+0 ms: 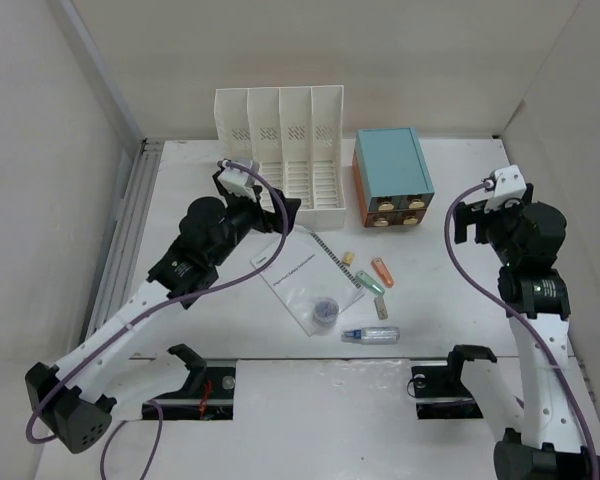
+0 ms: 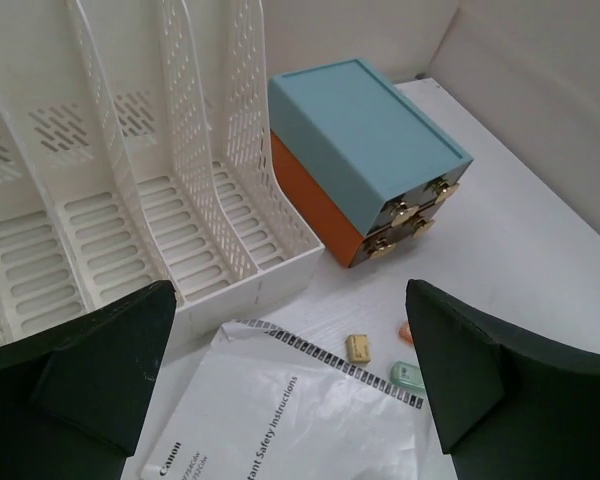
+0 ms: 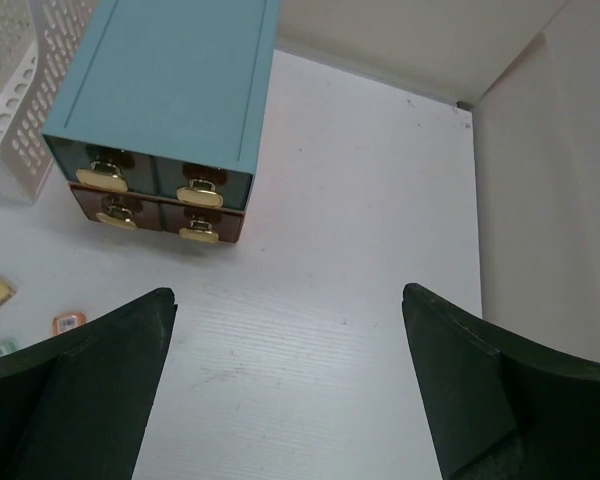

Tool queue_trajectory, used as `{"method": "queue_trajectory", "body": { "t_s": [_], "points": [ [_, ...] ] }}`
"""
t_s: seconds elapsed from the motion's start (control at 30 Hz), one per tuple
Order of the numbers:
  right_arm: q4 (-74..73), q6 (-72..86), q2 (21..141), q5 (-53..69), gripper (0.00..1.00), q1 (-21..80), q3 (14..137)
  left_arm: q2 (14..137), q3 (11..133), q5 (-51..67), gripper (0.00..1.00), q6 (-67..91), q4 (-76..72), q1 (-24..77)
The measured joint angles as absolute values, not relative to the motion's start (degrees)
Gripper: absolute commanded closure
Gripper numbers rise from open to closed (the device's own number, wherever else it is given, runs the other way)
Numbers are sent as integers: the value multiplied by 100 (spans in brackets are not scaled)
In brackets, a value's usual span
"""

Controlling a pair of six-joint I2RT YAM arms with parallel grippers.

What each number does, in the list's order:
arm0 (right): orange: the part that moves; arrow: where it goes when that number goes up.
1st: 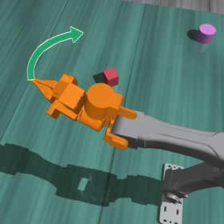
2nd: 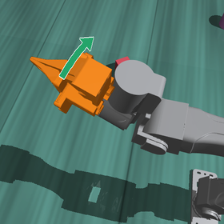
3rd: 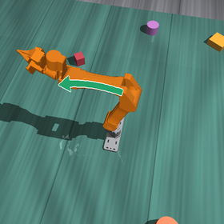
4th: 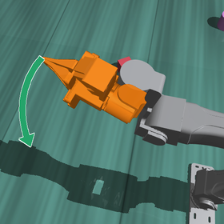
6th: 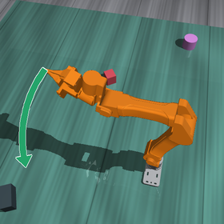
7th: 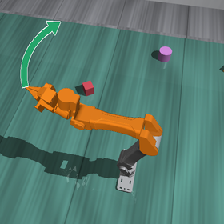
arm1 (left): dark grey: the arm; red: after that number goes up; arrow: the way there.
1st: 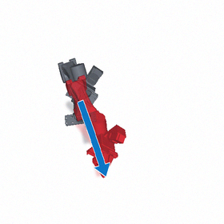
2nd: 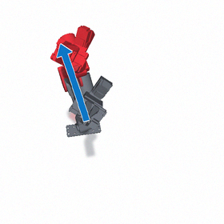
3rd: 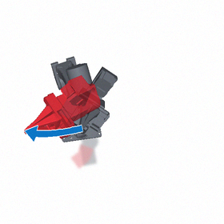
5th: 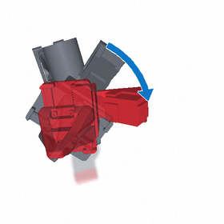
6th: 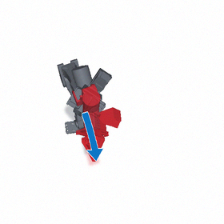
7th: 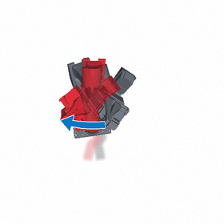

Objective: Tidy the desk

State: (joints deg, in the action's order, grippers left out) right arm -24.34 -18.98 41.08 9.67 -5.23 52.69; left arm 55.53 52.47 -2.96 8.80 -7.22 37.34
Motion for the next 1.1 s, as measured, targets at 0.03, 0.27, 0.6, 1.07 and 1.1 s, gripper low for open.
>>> {"method": "queue_trajectory", "body": {
  "t_s": [0.03,0.27,0.6,1.07,1.1],
  "points": [
    [-2434,-1839,4143,965,0,-523,5273,5476,5271,-276,0,893,-652,3739],
    [-2434,-1656,4150,952,0,-523,5273,5575,5275,-49,0,941,-217,3739],
    [-2397,-1855,3813,1310,100,-523,5266,5808,5275,392,0,1011,-150,3739],
    [-3352,-2635,5330,3688,8,-464,5636,6831,5275,1107,10,1509,-196,3754],
    [-3553,-2812,5581,3833,8,-386,5745,6930,5275,1090,8,1640,-165,3789]
  ]
}}
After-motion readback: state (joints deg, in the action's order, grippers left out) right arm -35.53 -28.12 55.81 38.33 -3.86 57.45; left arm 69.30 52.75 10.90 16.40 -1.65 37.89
